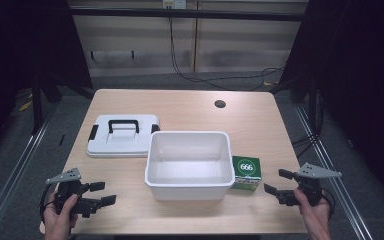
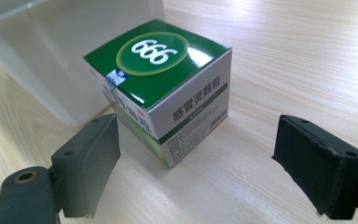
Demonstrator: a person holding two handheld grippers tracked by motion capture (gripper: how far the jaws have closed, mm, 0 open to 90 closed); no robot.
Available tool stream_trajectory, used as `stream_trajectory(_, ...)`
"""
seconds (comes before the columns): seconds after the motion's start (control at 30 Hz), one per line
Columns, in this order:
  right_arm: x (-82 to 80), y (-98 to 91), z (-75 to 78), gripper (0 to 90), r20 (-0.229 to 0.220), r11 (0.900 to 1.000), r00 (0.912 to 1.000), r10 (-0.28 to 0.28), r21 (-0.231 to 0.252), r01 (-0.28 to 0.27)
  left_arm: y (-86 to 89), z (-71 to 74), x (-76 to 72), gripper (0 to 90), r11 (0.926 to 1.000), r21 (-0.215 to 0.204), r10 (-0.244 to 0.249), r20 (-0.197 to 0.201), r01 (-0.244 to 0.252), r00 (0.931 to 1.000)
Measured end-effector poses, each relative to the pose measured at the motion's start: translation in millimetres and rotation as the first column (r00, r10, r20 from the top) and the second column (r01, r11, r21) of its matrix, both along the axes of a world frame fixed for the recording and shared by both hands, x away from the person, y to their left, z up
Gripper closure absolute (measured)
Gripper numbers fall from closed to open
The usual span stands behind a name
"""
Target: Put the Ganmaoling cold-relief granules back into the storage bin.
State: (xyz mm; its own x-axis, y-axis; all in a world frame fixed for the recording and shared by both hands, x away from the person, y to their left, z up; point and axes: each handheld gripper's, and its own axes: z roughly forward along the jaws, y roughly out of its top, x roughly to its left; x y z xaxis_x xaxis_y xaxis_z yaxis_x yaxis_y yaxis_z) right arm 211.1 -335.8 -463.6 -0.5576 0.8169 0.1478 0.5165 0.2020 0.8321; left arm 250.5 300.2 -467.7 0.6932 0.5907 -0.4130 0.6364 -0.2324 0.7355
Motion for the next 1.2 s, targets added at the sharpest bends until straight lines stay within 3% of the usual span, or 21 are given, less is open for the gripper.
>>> stream_trajectory(0.2, 1.4, -0.4, 1.1, 13.5, -0.004, 0.9999, 0.9999, -0.015, 0.0, 0.015, 0.1, 0.2, -0.9, 16.0, 1.0, 0.007, 0.005, 0.003, -0.005, 1.0)
stream_trajectory(0.3, 1.6, -1.7, 0.3, 13.5, -0.035, 0.9986, 0.999, 0.029, 0.045, -0.028, -0.1, 0.0, -0.8, 16.0, 1.0, 0.009, 0.003, 0.004, -0.003, 1.0)
stream_trajectory(0.43, 3.6, -0.2, 2.4, 13.5, -0.031, 0.9972, 0.9982, 0.05, 0.056, -0.049, -2.0, 0.0, -0.1, 16.0, 0.9999, 0.008, -0.008, 0.002, 0.008, 1.0)
stream_trajectory(0.6, 9.0, 0.6, 9.2, 13.5, -0.043, 0.9987, 0.998, 0.047, 0.025, -0.046, 0.0, -0.3, -0.2, 16.0, 1.0, 0.007, 0.0, 0.0, 0.0, 1.0)
stream_trajectory(0.77, 10.9, 4.5, 14.6, 13.5, -0.023, 0.9973, 0.997, 0.073, 0.007, -0.073, -0.4, 0.3, -0.6, 16.1, 1.0, 0.005, -0.004, 0.003, 0.004, 1.0)
stream_trajectory(0.87, 14.7, 7.6, 22.0, 13.5, -0.044, 0.994, 0.9932, 0.108, -0.016, -0.108, 0.0, 0.5, -1.7, 16.1, 1.0, -0.001, -0.002, 0.006, 0.002, 1.0)
stream_trajectory(1.2, 23.7, 17.0, 47.2, 13.4, -0.046, 0.9866, 0.991, 0.126, -0.099, -0.13, 0.6, 0.7, -1.9, 16.0, 1.0, -0.009, 0.0, 0.004, 0.0, 1.0)
